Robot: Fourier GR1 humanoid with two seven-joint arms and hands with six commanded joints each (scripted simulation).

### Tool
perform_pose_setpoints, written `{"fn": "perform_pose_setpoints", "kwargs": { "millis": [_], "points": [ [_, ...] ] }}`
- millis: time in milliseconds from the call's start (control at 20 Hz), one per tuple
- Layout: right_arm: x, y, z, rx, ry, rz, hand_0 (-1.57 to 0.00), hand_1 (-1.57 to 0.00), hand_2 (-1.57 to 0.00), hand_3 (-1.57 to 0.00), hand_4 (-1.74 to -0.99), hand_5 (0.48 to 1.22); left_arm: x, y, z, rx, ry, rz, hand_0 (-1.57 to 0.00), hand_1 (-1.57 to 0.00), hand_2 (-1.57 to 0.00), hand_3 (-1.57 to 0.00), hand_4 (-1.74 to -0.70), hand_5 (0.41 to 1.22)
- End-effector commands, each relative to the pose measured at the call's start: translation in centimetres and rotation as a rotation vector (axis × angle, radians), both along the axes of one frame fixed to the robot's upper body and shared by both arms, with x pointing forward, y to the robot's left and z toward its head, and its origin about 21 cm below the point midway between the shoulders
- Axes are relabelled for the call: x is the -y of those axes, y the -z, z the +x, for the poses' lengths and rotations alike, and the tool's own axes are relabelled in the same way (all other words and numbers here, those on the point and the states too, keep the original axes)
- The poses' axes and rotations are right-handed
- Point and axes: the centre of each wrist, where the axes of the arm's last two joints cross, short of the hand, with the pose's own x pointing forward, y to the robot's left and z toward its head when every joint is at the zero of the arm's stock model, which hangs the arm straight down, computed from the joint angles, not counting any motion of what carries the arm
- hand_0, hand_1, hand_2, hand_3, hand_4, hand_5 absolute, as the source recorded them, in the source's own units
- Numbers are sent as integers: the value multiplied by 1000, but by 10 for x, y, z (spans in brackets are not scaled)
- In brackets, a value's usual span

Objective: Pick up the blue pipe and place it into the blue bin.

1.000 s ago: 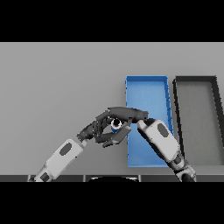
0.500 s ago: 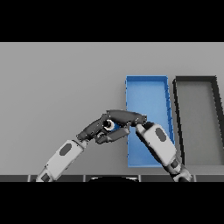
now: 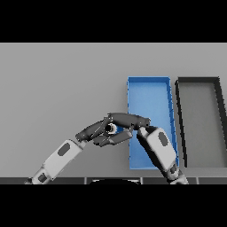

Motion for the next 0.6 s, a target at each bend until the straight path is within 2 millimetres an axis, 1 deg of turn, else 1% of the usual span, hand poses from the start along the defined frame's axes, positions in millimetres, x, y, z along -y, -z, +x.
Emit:
{"fn": "perform_pose_setpoints", "kwargs": {
  "millis": [0, 50, 150, 250, 300, 400, 450, 550],
  "points": [
    [1, 0, 0, -4, -10, 19, -1565, -1565, -1565, -1562, -1483, 1212, 0, -1, 1, 18, -8, 21, -320, -262, -268, -108, -995, 1042],
    [2, -1, 2, -1, -9, 32, -1566, -1566, -1566, -1564, -1484, 1214, 1, 2, 0, 20, -18, 41, -256, -210, -214, -86, -950, 964],
    [0, -1, 1, -2, -13, 36, -1568, -1568, -1568, -1567, -1484, 1216, 2, 3, 5, 16, -36, 70, -163, -134, -137, -55, -880, 842],
    [2, -2, 0, 2, -12, 47, -1569, -1569, -1569, -1568, -1485, 1218, 0, 2, 6, 32, -44, 71, -104, -85, -87, -35, -836, 754],
    [1, -1, -1, 7, -4, 40, -1569, -1569, -1569, -1569, -1485, 1219, 0, 4, 3, 38, -41, 58, -83, -68, -69, -28, -826, 719],
    [-2, 0, 0, 8, 8, 43, -1570, -1570, -1570, -1570, -1485, 1219, 0, 4, 7, 21, -53, 60, -53, -43, -44, -17, -830, 659],
    [-3, 2, 1, 0, 12, 44, -1570, -1570, -1570, -1570, -1487, 1220, 1, 6, 5, 3, -61, 39, -42, -34, -35, -14, -842, 636],
    [0, -1, 5, -4, 20, 60, -1570, -1570, -1570, -1570, -1490, 1220, 3, 6, 1, -56, -96, 73, -27, -22, -22, -8, -865, 616]
  ]
}}
